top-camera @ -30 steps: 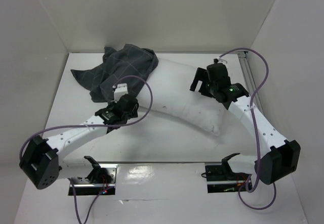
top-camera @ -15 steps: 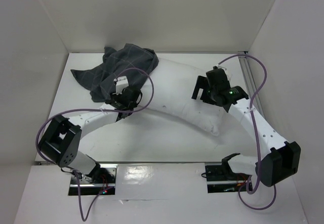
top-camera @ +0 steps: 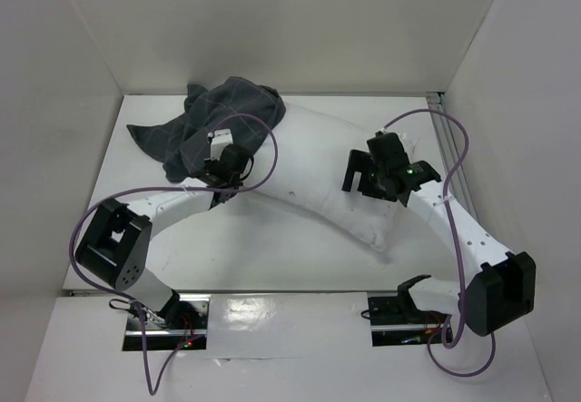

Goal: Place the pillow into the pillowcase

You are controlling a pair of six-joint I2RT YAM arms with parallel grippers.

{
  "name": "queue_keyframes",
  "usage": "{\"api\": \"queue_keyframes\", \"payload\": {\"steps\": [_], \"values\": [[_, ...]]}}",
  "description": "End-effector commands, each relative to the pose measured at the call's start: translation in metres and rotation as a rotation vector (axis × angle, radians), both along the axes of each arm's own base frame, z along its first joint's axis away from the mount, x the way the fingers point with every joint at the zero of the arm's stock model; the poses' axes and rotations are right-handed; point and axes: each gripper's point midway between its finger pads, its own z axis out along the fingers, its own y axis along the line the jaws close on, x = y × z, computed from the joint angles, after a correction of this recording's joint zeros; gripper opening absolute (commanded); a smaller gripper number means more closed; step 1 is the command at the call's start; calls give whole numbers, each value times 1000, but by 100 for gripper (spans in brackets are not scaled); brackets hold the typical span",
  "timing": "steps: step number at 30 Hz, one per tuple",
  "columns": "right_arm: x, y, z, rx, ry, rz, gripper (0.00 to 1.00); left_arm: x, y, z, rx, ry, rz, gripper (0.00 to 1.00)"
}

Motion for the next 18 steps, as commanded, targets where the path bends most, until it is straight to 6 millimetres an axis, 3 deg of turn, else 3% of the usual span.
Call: {"api": "queue_keyframes", "payload": {"steps": [1, 3, 4, 6, 7, 8, 9, 12, 15, 17, 18], "values": [[-8, 20, -10, 82, 38, 88, 100, 13, -40, 43, -95, -67, -158, 0], [-3, 39, -8, 168, 16, 139, 94, 11, -70, 54, -150, -69, -259, 0], [3, 46, -4, 205, -1, 144, 69, 5, -106, 65, -207, -64, -387, 0], [23, 62, 13, 278, -74, 151, 29, -7, -142, 75, -268, -40, -492, 0], [30, 65, 21, 293, -100, 148, 14, -14, -160, 84, -302, -43, -552, 0], [38, 67, 23, 302, -104, 126, 0, -28, -195, 99, -354, -42, -662, 0], [49, 71, 40, 317, -151, 131, 0, -34, -210, 105, -373, -40, -707, 0], [61, 76, 58, 342, -206, 133, 0, -50, -248, 134, -430, -53, -835, 0], [66, 76, 60, 339, -216, 127, 0, -42, -252, 157, -443, -83, -852, 0], [66, 77, 57, 345, -215, 121, 0, -32, -250, 152, -438, -59, -856, 0], [66, 76, 57, 338, -218, 128, 0, -22, -248, 168, -458, -82, -871, 0]]}}
